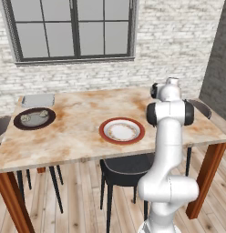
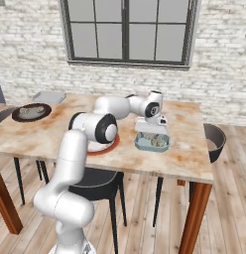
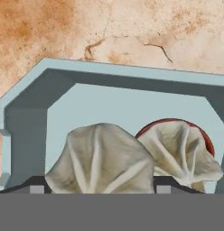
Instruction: Place two dumplings into each of the tupperware containers and then place the containers in the fridge.
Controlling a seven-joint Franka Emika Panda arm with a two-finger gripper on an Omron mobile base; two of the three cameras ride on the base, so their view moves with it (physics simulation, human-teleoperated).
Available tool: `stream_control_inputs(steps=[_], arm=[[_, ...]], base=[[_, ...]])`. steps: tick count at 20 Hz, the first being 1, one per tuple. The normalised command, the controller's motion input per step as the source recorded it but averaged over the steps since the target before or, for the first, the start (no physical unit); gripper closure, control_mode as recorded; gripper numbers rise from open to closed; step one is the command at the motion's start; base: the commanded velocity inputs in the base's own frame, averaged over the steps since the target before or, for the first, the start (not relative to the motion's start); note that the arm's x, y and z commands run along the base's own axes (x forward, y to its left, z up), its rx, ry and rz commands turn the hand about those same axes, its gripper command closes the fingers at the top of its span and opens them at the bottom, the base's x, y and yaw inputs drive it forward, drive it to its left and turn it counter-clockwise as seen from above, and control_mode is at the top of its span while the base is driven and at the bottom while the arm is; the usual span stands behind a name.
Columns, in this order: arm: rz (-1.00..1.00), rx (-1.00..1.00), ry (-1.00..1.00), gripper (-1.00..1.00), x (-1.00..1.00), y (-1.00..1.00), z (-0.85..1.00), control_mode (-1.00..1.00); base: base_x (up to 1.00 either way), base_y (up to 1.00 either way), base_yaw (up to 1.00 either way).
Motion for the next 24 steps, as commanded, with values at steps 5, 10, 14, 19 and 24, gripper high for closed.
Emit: stream_control_inputs(steps=[5,10,14,19,24], arm=[[0.0,-0.01,0.07,1.0,0.0,-0.1,-0.08,-1.0],[0.0,-0.02,0.03,-1.0,-0.09,0.02,-0.19,-1.0],[0.0,0.0,0.0,-1.0,-0.21,0.0,-0.01,-1.0],[0.0,0.0,-0.02,-1.0,-0.3,0.0,0.0,-1.0],[0.0,0.0,-0.08,-1.0,-0.48,0.23,0.0,-1.0]], base=[[0.0,0.0,0.0],[0.0,0.0,0.0],[0.0,0.0,0.0],[0.0,0.0,0.0],[0.0,0.0,0.0]])
